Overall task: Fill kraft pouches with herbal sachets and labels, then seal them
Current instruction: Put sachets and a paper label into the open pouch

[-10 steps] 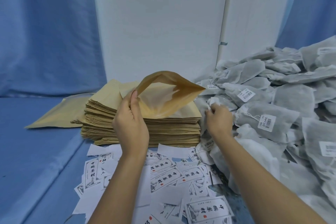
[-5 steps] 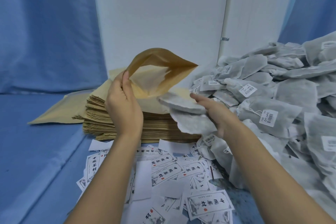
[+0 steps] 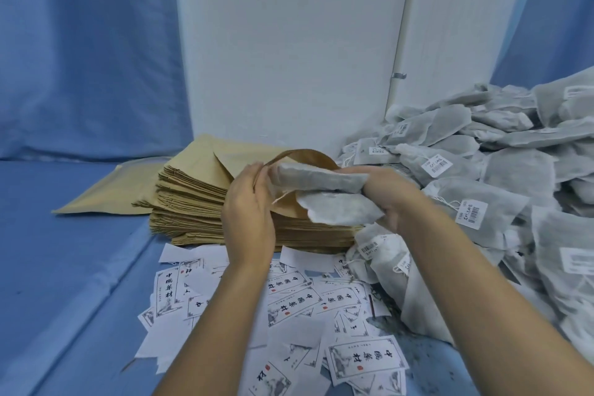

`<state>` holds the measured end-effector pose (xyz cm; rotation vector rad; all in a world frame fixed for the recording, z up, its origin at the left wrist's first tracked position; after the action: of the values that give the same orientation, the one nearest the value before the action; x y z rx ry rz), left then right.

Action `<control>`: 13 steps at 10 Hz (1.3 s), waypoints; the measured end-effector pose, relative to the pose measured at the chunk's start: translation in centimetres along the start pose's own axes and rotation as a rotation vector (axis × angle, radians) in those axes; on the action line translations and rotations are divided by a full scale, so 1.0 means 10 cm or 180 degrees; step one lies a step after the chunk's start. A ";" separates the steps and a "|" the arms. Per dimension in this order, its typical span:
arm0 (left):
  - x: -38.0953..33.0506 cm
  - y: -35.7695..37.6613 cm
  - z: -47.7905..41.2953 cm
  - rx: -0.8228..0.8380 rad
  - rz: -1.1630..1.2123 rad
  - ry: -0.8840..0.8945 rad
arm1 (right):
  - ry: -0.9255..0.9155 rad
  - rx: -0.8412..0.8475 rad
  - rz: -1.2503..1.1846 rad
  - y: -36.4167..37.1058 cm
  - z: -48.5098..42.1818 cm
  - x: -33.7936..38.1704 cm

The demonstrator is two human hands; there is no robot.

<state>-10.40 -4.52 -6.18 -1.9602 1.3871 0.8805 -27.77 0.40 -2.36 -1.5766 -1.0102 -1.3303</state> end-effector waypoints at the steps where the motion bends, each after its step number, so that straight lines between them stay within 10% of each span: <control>1: -0.06 0.01 0.05 0.0031 0.0068 0.0089 | -0.0229 -0.0397 0.0498 0.01 -0.08 0.01; 3: -0.21 0.10 0.30 -0.0066 0.0244 0.0140 | -0.0390 -0.1206 0.1078 0.32 -0.26 -0.06; 6: -0.18 0.10 0.43 -0.0011 0.0181 -0.0072 | -0.0007 -0.0874 0.0976 0.52 -0.18 -0.12; 8: -0.12 0.12 0.23 -0.0034 0.0051 -0.0364 | -0.1553 -0.0978 0.3263 0.52 0.18 -0.04; 13: -0.21 0.20 0.47 -0.0111 0.0106 -0.0121 | -0.1371 -0.0259 0.2551 0.44 -0.10 -0.15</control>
<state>-13.67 -0.26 -7.57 -1.9412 1.3950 0.9585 -24.17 -2.12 -4.17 -2.0714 -0.4478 -0.4939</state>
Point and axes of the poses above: each hand's wrist, its own z-axis away from the middle knuckle, its own y-axis out of the palm, x = y × z, the point moved 4 cm from there along -z, towards the middle knuckle, and after that the axes turned 5 degrees about -y, right-handed, at the moved point
